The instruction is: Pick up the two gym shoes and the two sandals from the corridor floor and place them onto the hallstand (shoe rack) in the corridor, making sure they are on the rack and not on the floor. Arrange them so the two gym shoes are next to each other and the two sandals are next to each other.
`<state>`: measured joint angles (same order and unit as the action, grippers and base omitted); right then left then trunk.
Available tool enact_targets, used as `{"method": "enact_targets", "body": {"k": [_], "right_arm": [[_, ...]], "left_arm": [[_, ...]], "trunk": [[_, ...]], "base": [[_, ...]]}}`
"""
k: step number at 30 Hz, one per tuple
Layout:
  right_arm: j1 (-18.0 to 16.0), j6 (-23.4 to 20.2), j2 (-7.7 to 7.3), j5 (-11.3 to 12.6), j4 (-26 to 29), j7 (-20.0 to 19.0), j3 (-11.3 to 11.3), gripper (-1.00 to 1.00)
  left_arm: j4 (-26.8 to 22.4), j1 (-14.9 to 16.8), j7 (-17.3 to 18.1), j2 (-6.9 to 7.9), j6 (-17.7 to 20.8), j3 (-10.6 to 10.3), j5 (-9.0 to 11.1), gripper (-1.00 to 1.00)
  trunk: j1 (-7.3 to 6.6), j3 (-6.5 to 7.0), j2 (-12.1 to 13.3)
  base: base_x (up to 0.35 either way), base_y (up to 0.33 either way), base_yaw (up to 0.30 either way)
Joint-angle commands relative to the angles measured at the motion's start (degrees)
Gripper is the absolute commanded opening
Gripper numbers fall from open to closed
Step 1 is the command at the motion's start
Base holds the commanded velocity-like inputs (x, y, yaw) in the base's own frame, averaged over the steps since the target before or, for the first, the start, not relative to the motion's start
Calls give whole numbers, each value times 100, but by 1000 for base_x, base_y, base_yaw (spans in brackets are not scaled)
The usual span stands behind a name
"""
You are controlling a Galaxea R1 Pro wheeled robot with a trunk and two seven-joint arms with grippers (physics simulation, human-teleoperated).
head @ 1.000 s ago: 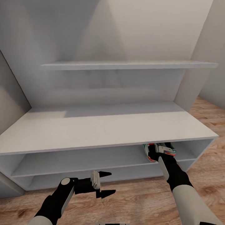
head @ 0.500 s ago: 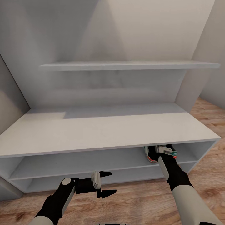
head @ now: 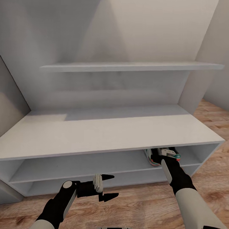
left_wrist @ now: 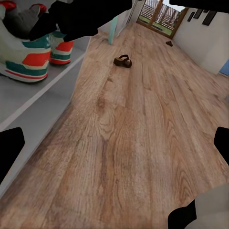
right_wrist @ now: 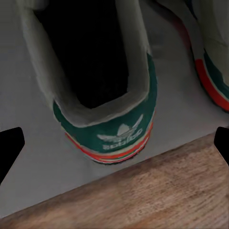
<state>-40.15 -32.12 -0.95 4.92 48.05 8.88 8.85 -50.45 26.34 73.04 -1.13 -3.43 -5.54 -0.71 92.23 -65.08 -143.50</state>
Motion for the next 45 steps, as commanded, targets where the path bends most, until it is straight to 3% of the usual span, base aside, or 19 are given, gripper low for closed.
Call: {"method": "enact_targets", "body": {"k": [1, 12, 45], "right_arm": [[-1, -22, -2, 53, 7, 38, -6, 100], [-1, -22, -2, 61, 4, 37, -6, 100], [-1, -21, -4, 70, 37, 28, -41, 100]], "left_arm": [[0, 5, 8, -1, -35, 0, -8, 100], [0, 3, 8, 0, -35, 0, -8, 100], [0, 5, 8, 2, -35, 0, -6, 100]], "trunk": [[-1, -5, -2], [-1, -5, -2], [-1, -5, -2]], "base": [[0, 0, 0], [-27, 0, 0], [-314, 0, 0]]}}
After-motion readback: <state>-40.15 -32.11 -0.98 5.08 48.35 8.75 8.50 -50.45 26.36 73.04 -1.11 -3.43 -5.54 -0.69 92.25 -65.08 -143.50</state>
